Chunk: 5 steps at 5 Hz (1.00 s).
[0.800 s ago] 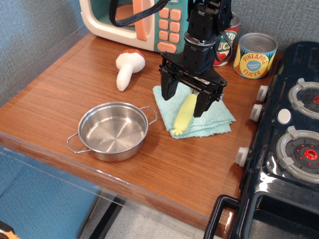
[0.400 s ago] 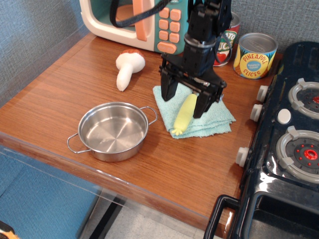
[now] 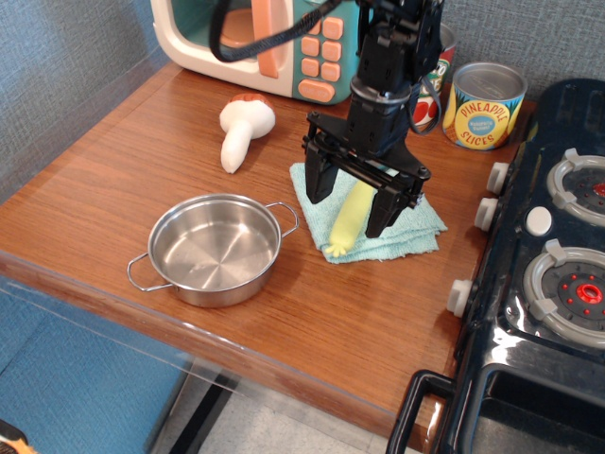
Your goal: Move the silver pot to the left of a white and brown item in front of the microwave.
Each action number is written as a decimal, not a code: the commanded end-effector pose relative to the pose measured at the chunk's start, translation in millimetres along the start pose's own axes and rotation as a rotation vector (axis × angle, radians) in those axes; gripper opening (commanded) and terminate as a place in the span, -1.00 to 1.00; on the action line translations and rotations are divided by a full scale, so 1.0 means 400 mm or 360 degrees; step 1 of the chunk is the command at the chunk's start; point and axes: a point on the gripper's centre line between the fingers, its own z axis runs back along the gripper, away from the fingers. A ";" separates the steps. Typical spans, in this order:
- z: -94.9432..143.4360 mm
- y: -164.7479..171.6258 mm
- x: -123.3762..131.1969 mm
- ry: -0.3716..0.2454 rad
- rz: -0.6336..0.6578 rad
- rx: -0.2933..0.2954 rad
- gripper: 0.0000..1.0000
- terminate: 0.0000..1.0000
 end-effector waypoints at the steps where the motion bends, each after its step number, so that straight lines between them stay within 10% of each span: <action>1: 0.041 -0.027 -0.098 -0.0116 -0.0088 0.0037 1.00 -1.00; 4: -0.059 0.013 -0.240 0.0065 -0.0047 0.0085 1.00 -1.00; 5: -0.045 0.015 -0.235 -0.0023 -0.0075 0.0023 1.00 -1.00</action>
